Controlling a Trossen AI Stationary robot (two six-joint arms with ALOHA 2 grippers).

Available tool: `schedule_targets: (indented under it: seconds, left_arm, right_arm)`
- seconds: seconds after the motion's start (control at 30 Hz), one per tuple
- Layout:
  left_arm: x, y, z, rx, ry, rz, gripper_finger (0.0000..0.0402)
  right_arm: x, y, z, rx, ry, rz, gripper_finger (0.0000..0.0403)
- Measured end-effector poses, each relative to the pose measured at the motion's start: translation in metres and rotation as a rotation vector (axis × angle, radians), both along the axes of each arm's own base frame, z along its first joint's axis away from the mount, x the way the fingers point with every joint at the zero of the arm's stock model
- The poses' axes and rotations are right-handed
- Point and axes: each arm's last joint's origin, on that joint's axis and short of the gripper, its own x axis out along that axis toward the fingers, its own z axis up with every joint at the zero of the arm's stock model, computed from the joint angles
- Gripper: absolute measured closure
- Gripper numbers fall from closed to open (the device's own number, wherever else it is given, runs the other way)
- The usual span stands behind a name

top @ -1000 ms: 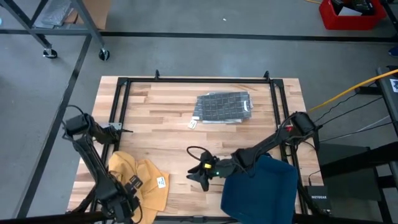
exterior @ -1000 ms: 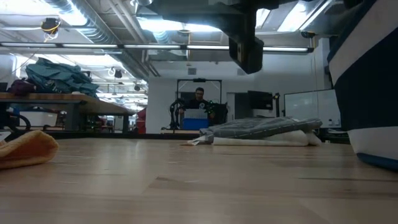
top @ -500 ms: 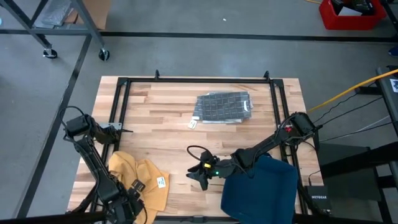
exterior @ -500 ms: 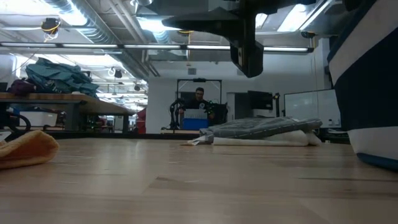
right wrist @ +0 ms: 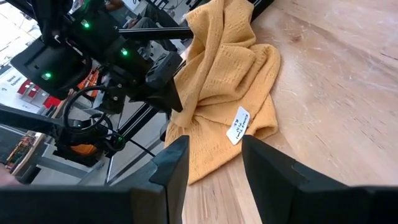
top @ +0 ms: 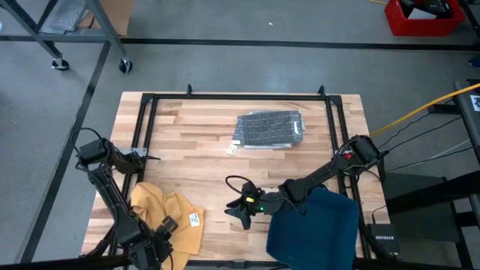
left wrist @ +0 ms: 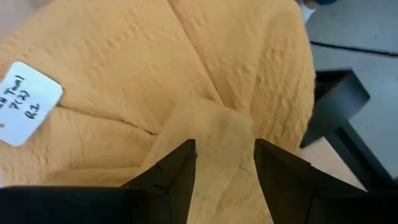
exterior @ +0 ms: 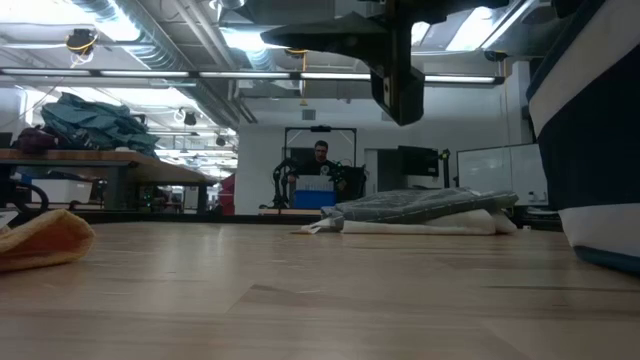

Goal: Fold towel
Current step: Fold the yellow kitchen towel

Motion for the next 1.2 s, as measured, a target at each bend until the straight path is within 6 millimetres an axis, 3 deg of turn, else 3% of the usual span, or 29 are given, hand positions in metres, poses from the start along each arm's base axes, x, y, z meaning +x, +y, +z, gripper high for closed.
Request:
schedule_targets:
  seconds: [0.33, 0.7, 1.0, 1.2]
  left_arm:
    - [-0.004, -0.001, 0.000, 0.085, -0.112, -0.111, 0.0247]
    - [-0.012, -0.006, 0.000, 0.064, -0.084, -0.136, 0.0247]
    - [-0.017, 0.003, -0.016, 0.131, -0.082, -0.129, 0.0247]
    - [-0.016, 0.004, -0.017, 0.157, -0.132, -0.118, 0.0250]
  right_arm:
    - [-0.001, 0.000, -0.002, -0.009, 0.017, 0.000, 0.0251]
    - [-0.001, 0.000, -0.002, -0.009, 0.017, 0.001, 0.0251]
    - [-0.001, 0.000, -0.001, -0.008, 0.016, 0.002, 0.0251]
    - [-0.001, 0.000, -0.001, -0.008, 0.016, 0.002, 0.0251]
